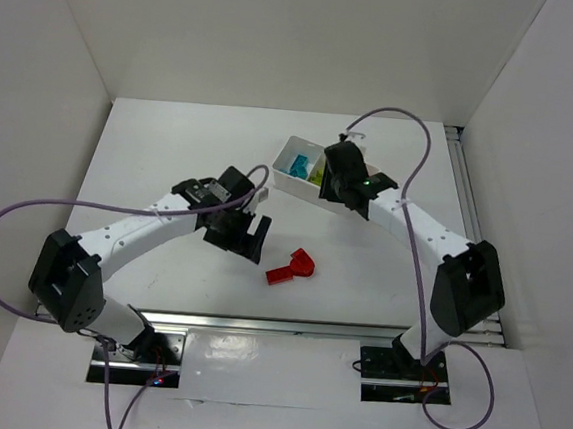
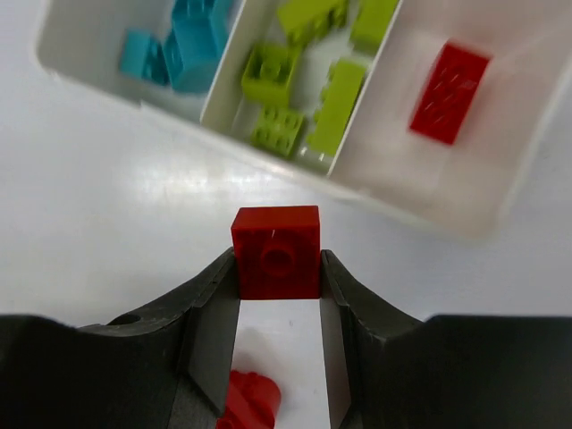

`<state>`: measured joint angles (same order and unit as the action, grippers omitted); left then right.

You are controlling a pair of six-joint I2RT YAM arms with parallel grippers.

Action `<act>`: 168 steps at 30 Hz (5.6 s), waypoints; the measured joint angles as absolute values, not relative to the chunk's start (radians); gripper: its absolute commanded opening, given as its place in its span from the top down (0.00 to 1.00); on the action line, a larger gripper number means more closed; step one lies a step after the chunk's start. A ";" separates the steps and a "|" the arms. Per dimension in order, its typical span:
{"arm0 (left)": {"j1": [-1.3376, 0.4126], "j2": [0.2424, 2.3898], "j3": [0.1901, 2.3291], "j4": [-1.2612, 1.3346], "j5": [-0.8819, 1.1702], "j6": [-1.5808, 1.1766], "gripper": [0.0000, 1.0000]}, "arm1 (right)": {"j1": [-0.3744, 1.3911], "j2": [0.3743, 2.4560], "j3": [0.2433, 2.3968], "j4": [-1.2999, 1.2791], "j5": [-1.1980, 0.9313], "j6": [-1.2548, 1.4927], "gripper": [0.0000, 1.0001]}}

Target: Sort the legos into containers by color

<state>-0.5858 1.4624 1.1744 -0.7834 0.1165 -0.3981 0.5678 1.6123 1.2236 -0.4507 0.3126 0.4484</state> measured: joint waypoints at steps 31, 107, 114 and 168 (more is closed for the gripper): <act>-0.927 1.694 1.195 -0.653 -0.015 -0.216 0.03 | 0.310 1.569 1.265 -0.448 0.157 0.396 0.18; -0.414 1.579 1.177 -0.656 0.205 -0.478 0.09 | 0.694 1.601 1.058 -0.622 -0.001 0.320 0.72; -0.455 1.629 1.214 -0.675 0.197 -0.499 0.08 | 0.678 1.542 1.160 -0.631 0.140 0.329 0.72; -0.426 1.638 1.319 -0.778 0.039 -0.553 0.08 | 0.767 1.698 1.074 -0.623 0.066 0.171 0.09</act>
<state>-0.4263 1.6379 1.3190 -0.7784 0.0387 -0.5533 0.7666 1.6978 1.0740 -0.6231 0.0658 0.1715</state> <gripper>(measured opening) 0.916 0.966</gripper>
